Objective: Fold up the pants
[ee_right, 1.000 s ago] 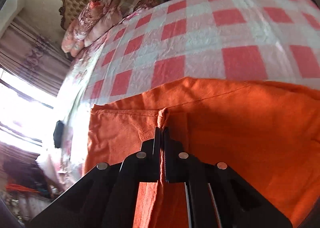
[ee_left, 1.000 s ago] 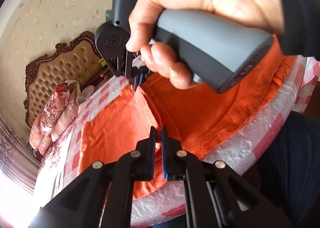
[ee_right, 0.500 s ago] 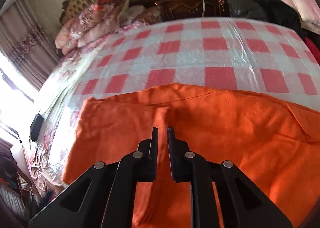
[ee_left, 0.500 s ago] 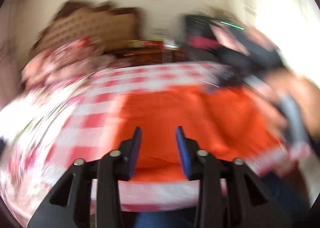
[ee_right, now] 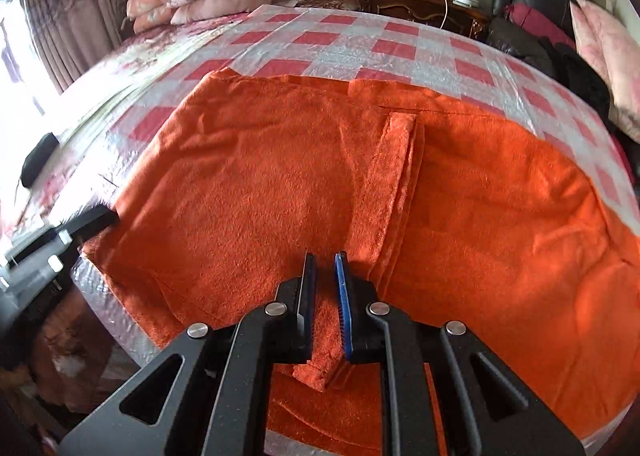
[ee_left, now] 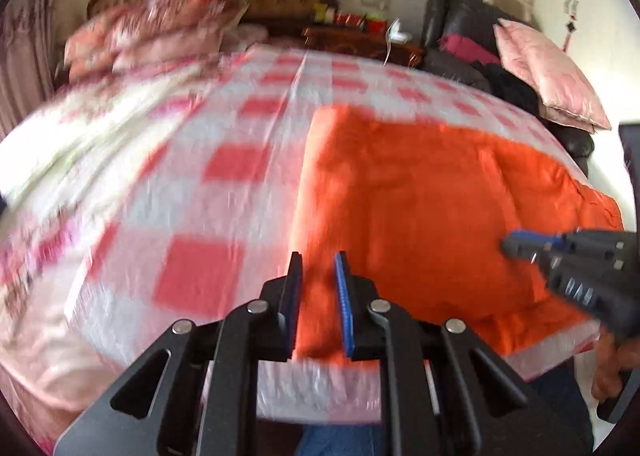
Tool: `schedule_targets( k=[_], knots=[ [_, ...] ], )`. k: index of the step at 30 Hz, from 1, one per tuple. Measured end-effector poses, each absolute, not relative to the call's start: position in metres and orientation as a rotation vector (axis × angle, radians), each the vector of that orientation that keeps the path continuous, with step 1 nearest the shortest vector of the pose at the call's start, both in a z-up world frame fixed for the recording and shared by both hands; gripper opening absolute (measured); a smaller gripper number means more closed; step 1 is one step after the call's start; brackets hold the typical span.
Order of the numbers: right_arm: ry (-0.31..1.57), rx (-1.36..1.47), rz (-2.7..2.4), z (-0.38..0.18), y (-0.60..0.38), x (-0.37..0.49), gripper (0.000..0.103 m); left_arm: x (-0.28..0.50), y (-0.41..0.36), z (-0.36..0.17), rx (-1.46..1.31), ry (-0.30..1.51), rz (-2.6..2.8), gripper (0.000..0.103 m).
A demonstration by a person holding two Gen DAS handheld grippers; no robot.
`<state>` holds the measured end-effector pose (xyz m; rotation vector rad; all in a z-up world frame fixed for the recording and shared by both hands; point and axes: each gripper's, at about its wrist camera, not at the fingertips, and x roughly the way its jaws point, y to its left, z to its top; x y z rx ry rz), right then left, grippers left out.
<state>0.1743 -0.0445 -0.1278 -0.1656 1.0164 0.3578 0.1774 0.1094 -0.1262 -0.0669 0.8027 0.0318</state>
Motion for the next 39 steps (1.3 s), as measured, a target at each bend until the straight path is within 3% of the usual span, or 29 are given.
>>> schedule_targets(
  k=[3,8,10,16,24,32,39],
  knots=[
    [1.011,-0.166,0.353,-0.129,-0.045,0.173,0.014,0.207,0.107,-0.109,-0.055,0.762,-0.014,0.023],
    [1.019,-0.166,0.346,-0.129,-0.045,0.176,0.014,0.272,0.095,-0.102,-0.031,0.820,-0.081,0.023],
    [1.018,-0.165,0.343,-0.128,-0.045,0.176,0.014,0.296,0.092,-0.110,-0.027,0.881,-0.105,0.016],
    [1.028,-0.162,0.345,-0.129,-0.046,0.177,0.014,0.323,0.102,-0.139,-0.046,0.993,-0.058,0.014],
    [1.051,-0.138,0.359,-0.128,-0.048,0.180,0.014,0.258,0.103,-0.110,-0.062,0.884,0.035,0.014],
    [1.059,-0.128,0.384,-0.129,-0.050,0.181,0.014,0.198,0.080,-0.137,0.005,0.920,0.044,0.014],
    [1.074,-0.116,0.394,-0.129,-0.052,0.183,0.014,0.179,0.086,-0.121,-0.019,0.893,0.061,0.026]
  ],
)
